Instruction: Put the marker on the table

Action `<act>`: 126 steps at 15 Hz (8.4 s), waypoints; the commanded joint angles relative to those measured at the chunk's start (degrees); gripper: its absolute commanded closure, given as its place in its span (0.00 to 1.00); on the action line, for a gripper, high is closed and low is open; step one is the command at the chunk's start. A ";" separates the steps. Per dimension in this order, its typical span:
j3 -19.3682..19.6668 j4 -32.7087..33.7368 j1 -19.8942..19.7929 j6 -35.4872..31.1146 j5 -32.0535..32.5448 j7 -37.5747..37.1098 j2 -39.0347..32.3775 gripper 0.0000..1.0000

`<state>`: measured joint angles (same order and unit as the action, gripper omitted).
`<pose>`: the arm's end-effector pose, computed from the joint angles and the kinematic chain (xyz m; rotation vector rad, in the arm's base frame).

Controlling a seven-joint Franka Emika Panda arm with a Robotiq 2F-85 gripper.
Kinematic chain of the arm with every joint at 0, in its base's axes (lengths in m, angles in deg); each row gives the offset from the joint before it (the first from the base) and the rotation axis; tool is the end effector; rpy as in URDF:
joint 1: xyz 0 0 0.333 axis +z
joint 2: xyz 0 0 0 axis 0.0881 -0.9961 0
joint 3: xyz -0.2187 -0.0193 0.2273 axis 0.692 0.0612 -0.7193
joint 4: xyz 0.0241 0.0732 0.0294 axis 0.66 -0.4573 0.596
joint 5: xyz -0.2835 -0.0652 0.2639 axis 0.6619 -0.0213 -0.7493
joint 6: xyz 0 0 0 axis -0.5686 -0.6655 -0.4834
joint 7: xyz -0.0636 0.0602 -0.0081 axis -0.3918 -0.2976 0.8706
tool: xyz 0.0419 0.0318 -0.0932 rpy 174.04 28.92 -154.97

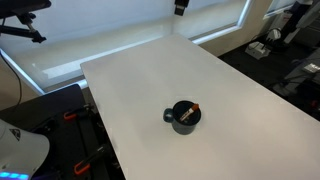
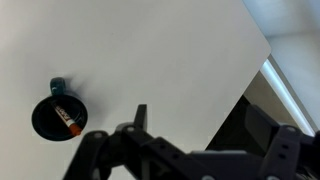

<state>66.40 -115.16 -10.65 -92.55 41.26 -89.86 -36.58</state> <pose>0.5174 -0.0948 0.4885 -2.4688 1.0534 -0.0588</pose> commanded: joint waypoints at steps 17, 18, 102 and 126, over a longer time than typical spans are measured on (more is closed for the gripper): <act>1.92 8.21 -3.64 3.88 -2.40 -2.44 -14.74 0.00; 2.08 9.35 -4.01 4.45 -2.63 -2.44 -16.08 0.00; 3.03 21.85 -11.01 5.42 -3.17 -7.05 -45.04 0.00; 3.10 20.31 -10.34 3.94 -2.40 -6.65 -44.37 0.22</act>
<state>69.23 -93.49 -21.74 -87.43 38.73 -96.89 -82.20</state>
